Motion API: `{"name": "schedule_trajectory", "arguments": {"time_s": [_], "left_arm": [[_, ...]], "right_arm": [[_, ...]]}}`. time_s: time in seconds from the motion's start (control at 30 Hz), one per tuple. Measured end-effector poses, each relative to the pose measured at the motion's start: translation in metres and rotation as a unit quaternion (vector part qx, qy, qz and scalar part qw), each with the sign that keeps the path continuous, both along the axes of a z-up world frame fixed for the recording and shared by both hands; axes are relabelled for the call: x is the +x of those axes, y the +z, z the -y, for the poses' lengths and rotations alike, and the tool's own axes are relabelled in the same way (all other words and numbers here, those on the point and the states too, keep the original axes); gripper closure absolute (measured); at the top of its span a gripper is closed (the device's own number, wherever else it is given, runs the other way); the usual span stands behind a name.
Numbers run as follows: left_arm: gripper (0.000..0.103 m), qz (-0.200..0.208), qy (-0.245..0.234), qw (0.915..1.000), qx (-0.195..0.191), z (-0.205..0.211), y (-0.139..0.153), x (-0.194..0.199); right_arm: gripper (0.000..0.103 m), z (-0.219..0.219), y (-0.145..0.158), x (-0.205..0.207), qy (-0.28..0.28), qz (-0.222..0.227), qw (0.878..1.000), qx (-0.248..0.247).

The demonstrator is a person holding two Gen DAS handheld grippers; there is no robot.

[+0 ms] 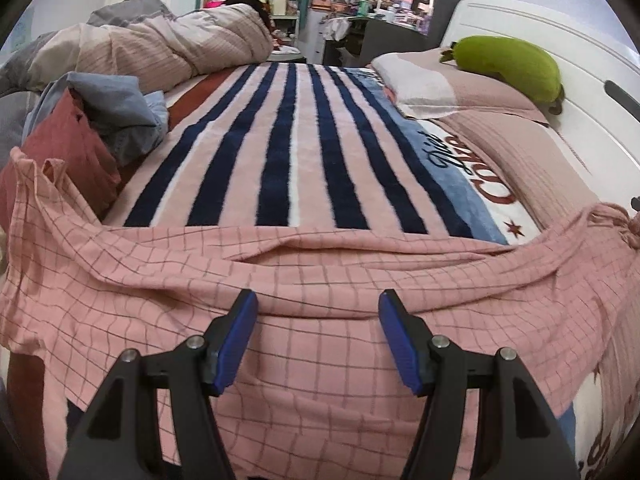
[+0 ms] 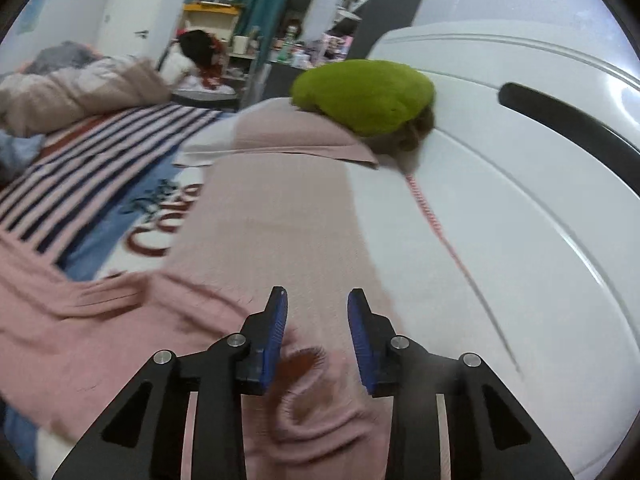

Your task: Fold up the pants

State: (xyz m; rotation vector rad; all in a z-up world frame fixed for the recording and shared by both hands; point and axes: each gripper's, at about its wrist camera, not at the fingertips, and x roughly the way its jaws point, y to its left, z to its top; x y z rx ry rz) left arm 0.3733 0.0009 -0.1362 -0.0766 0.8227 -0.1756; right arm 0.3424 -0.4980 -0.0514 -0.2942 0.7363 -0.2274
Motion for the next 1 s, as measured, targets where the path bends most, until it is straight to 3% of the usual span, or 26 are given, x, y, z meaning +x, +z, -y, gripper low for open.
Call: {"name": "schedule_trajectory", "arguments": {"time_s": [0.13,0.23,0.27,0.33,0.4,0.47,0.57,0.7,0.8,0.9,1.0], "left_arm": [[0.043,0.010,0.028,0.9996,-0.003,-0.016,0.003,-0.003],[0.034,0.022,0.057,0.9981,-0.012,-0.038,0.013,-0.017],[0.034,0.024,0.066,0.9974,-0.015,-0.046,0.016,-0.023],[0.033,0.024,0.090,0.9955,-0.019,-0.067,0.021,-0.036],[0.030,0.022,0.114,0.9928,-0.026,-0.087,0.023,-0.050],[0.026,0.014,0.144,0.9884,-0.047,-0.111,0.020,-0.067],[0.026,0.001,0.174,0.9817,-0.078,-0.137,0.011,-0.086],[0.026,-0.014,0.206,0.9746,-0.085,-0.162,-0.006,-0.101],[0.026,-0.024,0.214,0.9710,-0.104,-0.172,-0.018,-0.095],[0.026,-0.029,0.215,0.9653,-0.146,-0.182,-0.031,-0.081],[0.026,-0.022,0.221,0.9635,-0.148,-0.187,-0.034,-0.061]], "right_arm": [[0.075,0.021,-0.002,0.009,-0.025,0.000,0.998,0.057],[0.049,0.016,0.007,-0.007,-0.026,0.026,0.997,0.063],[0.044,0.011,0.012,-0.015,-0.023,0.038,0.997,0.068],[0.043,0.001,0.022,-0.031,-0.012,0.052,0.995,0.079],[0.028,-0.012,0.029,-0.045,-0.002,0.054,0.995,0.090],[0.023,-0.024,0.030,-0.061,0.008,0.051,0.993,0.109],[0.022,-0.037,0.022,-0.080,0.012,0.038,0.990,0.133],[0.022,-0.035,0.001,-0.102,-0.010,0.020,0.983,0.181],[0.022,-0.024,-0.016,-0.111,-0.042,0.012,0.978,0.203],[0.022,-0.011,-0.032,-0.113,-0.062,0.014,0.968,0.244],[0.021,-0.009,-0.038,-0.104,-0.060,0.033,0.970,0.233]]}}
